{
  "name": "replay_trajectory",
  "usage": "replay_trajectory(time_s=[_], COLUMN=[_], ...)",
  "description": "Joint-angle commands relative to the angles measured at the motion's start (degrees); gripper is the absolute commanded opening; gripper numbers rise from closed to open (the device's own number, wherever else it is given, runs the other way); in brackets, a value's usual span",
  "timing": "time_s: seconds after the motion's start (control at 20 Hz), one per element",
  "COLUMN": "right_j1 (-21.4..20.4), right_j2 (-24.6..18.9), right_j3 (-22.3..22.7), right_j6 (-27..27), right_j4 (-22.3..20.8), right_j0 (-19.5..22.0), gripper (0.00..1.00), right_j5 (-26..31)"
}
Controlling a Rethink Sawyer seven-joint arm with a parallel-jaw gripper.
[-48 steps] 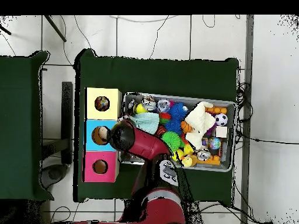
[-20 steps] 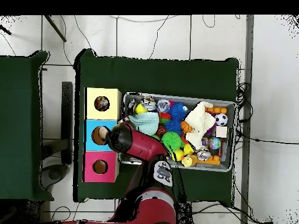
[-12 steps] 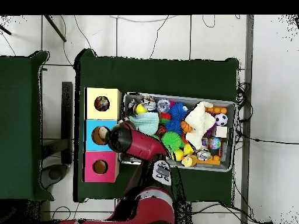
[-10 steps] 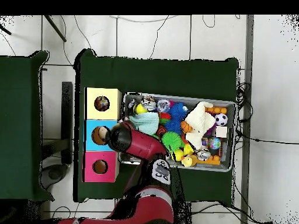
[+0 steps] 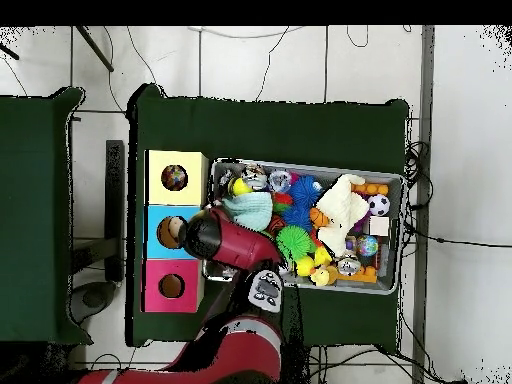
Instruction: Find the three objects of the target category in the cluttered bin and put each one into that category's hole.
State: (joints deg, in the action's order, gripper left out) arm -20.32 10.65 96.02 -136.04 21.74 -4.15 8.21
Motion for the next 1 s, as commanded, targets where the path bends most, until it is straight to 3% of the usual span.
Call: replay_trajectory(time_s=[0.05,0.25,0.3,1.0], right_j1=[4.3,3.9,3.8,2.1], right_j2=[2.6,1.7,1.6,-0.5], right_j3=[-2.7,-2.5,-2.6,-1.5], right_j6=[-4.5,-3.9,-3.8,-3.5], right_j4=[-2.5,-2.8,-2.8,-3.4], right_j0=[-2.0,-1.2,-1.0,0.7], gripper=[1.00,1.00,0.00,0.00], right_j5=[-2.4,-1.7,-1.4,0.9])
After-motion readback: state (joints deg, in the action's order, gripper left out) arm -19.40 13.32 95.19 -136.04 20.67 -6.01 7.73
